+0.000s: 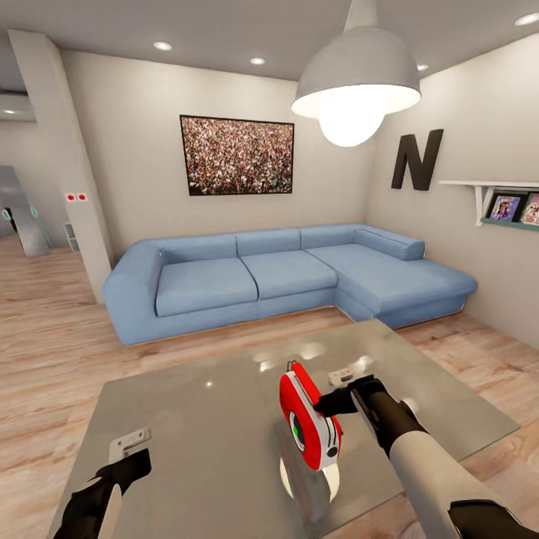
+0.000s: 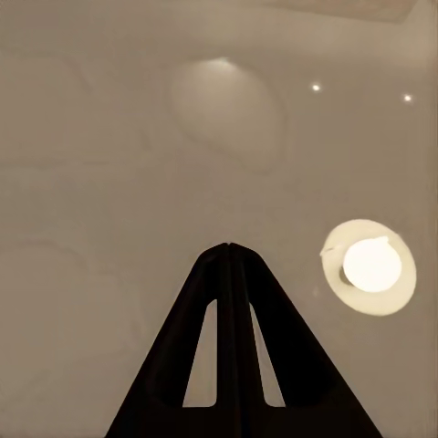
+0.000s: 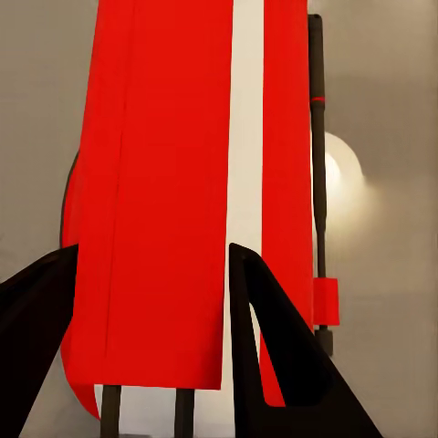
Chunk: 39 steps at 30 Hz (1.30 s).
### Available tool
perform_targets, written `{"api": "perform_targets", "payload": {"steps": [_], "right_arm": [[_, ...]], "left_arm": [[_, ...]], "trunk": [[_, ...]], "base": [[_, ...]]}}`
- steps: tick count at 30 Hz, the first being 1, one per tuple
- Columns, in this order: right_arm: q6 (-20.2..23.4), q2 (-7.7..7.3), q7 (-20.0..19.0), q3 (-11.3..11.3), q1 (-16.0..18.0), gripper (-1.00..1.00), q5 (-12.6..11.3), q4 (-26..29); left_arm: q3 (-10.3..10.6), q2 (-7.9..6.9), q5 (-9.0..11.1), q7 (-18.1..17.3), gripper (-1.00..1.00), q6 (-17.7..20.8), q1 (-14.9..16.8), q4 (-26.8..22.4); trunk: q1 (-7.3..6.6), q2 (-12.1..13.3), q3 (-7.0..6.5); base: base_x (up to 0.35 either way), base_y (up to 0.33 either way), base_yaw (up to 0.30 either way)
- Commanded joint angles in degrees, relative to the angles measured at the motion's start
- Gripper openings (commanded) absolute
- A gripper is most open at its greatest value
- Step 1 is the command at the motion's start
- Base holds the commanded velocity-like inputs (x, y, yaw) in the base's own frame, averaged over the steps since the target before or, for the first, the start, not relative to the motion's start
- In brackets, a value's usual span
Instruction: Turn on the radio receiver that's on the table in the living room.
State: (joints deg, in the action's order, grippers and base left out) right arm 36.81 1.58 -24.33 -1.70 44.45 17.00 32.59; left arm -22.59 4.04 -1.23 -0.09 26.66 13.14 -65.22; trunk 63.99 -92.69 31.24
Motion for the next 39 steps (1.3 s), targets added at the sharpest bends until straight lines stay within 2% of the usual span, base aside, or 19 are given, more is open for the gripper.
{"api": "perform_targets", "payload": {"steps": [1,17,28,35,39], "right_arm": [[0.0,0.0,0.0,0.0,0.0,-1.0,-0.3,0.0],[0.0,0.0,0.0,0.0,0.0,-1.0,-0.4,0.0],[0.0,0.0,0.0,0.0,0.0,-1.0,-0.3,0.0],[-0.8,0.0,0.0,0.1,0.0,-1.0,-0.3,0.0],[-1.3,0.0,0.0,0.1,0.0,-1.0,-0.4,0.0]], "left_arm": [[0.0,0.0,0.0,0.0,-1.0,0.0,0.0,0.0],[0.0,0.0,0.0,0.0,-1.0,0.0,0.0,0.0],[0.1,0.05,0.0,0.0,-1.0,0.0,0.0,0.0],[0.2,0.05,0.0,0.0,-1.0,0.0,0.0,0.0],[0.2,0.08,0.0,0.0,-1.0,0.0,0.0,0.0]], "trunk": [[0.22,-0.4,0.18],[3.74,-6.8,3.05],[3.74,-6.8,3.05],[5.28,-9.6,4.31],[5.28,-9.6,4.31]], "base": [[0.0,0.0,0.0],[0.0,0.0,0.0],[0.0,0.0,0.0],[0.0,0.0,0.0],[0.0,0.0,0.0]]}}
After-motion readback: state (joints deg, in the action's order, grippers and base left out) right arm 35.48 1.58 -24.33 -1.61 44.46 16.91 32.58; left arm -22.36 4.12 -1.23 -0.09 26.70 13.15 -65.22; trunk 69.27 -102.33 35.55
